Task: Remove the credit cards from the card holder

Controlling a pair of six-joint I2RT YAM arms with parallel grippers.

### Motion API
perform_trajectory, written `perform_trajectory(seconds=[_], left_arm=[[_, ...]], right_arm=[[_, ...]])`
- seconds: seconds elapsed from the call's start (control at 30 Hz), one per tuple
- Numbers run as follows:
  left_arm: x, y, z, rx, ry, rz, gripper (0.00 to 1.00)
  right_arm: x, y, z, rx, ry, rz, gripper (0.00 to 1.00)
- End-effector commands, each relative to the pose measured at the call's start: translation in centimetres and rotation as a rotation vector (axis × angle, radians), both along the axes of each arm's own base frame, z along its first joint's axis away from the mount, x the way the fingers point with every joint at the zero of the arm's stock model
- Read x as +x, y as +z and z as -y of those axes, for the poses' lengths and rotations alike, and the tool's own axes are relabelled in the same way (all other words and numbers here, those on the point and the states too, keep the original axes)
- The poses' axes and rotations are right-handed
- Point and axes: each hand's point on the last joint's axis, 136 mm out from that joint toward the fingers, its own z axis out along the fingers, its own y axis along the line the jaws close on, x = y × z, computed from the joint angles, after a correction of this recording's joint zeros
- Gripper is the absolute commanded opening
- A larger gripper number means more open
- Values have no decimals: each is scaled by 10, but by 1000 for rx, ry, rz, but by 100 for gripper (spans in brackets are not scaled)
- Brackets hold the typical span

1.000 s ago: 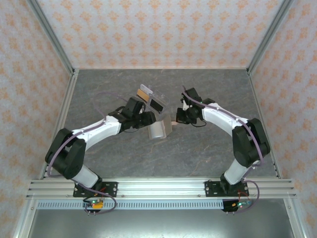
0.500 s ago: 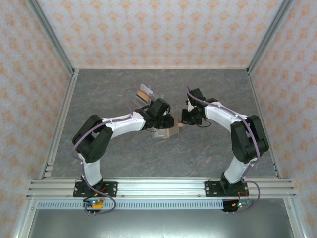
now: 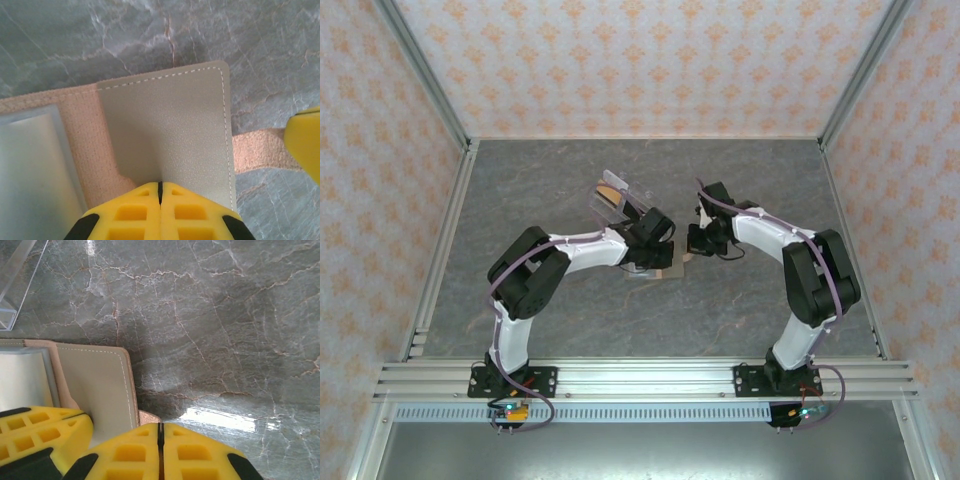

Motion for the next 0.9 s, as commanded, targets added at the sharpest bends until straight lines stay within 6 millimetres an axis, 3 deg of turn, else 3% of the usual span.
perform_trajectory(seconds=[0.0,0.17,0.3,0.4,0.57,0.73,0.87], left_arm=[[-23,-10,-1,10,-5,-57,0],[-33,-9,-6,19,20,-67,0],[-28,-4,-8,40,32,-47,0],[-24,-3,-5,35,34,-49,0],[-21,-3,-2,17,39,-55,0],[-20,-4,-3,-6,50,-68,0],[-20,-3,-4,-19,61,-75,0]], right_arm=[[-2,-1,2,3,-7,0,8],[-4,6,6,7,-37,26,16],[2,34,12,14,-104,103,33],[1,54,14,37,-139,140,36],[-5,65,6,127,-175,137,21],[-9,46,-18,234,-171,15,8],[-10,28,-29,217,-171,-38,4]])
